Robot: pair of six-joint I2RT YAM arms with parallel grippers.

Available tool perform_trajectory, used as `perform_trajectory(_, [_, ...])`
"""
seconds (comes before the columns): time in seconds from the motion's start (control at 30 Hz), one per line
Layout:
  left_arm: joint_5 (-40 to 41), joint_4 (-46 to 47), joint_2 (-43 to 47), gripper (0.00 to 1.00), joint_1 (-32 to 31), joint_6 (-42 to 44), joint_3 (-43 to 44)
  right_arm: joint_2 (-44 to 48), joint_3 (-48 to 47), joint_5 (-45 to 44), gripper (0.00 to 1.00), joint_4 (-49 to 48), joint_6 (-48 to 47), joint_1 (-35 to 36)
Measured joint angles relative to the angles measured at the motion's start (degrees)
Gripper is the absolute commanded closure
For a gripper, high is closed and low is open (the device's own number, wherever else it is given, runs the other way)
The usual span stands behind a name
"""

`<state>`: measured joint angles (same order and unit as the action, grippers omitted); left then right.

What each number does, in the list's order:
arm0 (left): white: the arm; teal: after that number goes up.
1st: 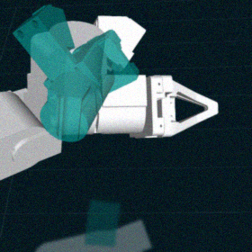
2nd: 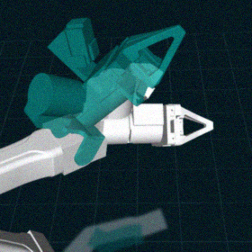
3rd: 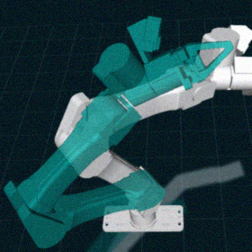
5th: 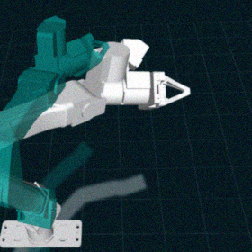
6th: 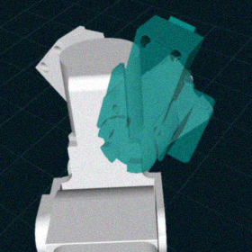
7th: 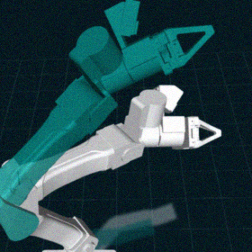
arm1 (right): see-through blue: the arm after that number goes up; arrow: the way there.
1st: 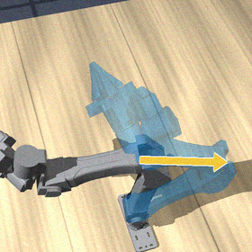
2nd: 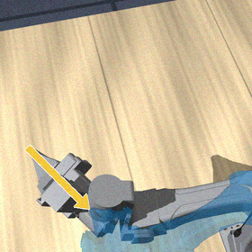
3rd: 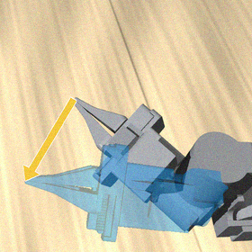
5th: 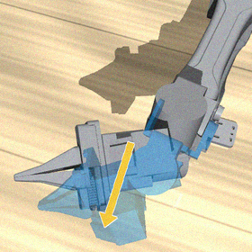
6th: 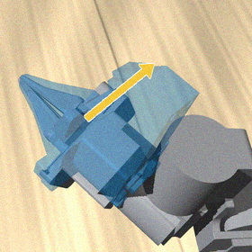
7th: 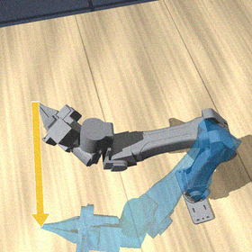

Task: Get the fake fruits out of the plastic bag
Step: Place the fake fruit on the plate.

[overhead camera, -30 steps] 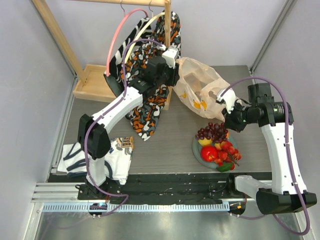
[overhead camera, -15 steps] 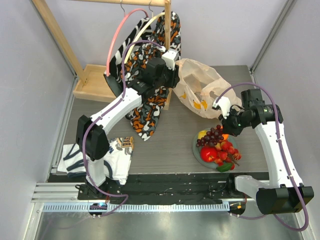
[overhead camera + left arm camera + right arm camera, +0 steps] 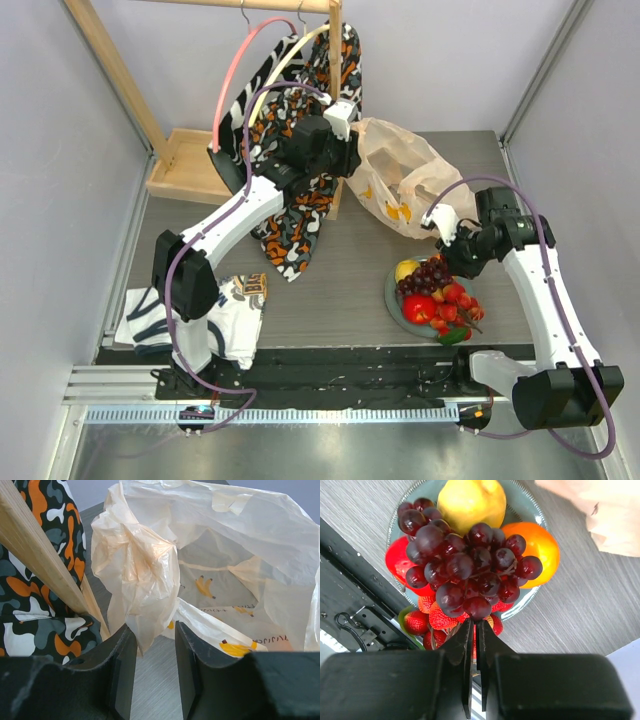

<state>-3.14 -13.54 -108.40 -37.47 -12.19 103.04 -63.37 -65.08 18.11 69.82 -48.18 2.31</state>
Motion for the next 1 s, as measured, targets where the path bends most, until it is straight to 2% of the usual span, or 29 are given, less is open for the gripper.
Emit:
perform_trajectory(0.07, [-0.09,-0.02,0.0,0.6,0.0,-0.11,0.0,-0.04,0.72,-0.48,0.84,-0.07,-0.04,0.0])
perform_trajectory(0.1, [-0.15,-0.02,0.0,0.6,0.0,-0.28,0.0,-0.07,1.14,-0.7,0.76,-0.22,-0.09,0.0])
perform_trajectory(0.23, [-0.48,-0.02,0.0,0.6,0.0,-0.85,0.0,-0.98,2.34,-1.33,0.57,-0.87,0.31,0.0])
perform_trajectory(0.33, [-0.68,-0.02,0.0,0.59,0.0,-0.96,0.0,-1.66,2.64,-1.36,0.5,-1.11,0.48,0.0])
perform_trajectory(0.5, [-1.18,-0.02,0.0,0.57,0.0,-1.16,0.0,-1.49,2.64,-1.51,0.46,-1.44,0.24,0.0])
perform_trajectory(0.6, [-1.33,-0.02,0.0,0.45,0.0,-1.27,0.0,-0.92,2.62,-1.51,0.43,-1.46,0.26,0.0])
perform_trajectory(0.63, [-1.44,0.0,0.0,0.34,0.0,-1.33,0.0,-0.7,2.56,-1.49,0.43,-1.31,0.24,0.0])
perform_trajectory(0.7, [-1.51,-0.02,-0.02,0.22,0.0,-1.09,0.0,-0.44,1.73,-1.11,0.34,-0.35,0.02,0.0])
perform_trajectory(0.77, [-1.68,-0.13,-0.11,0.16,0.0,-0.83,0.2,-0.2,-0.55,-0.46,0.23,0.96,0.24,0.0])
perform_trajectory(0.83, [-1.88,-0.46,-0.55,0.04,0.0,-0.5,1.16,0.46,-2.89,-0.13,0.23,0.55,1.68,0.0])
perform_trajectory(0.87, [-1.9,-0.57,-0.68,0.0,0.0,-0.37,1.68,0.96,-3.72,0.0,0.23,-0.22,2.99,0.0])
perform_trajectory(1.0, [-2.16,-1.11,-0.96,0.0,0.0,0.85,4.55,0.04,-6.03,0.02,0.25,-4.55,8.15,0.0])
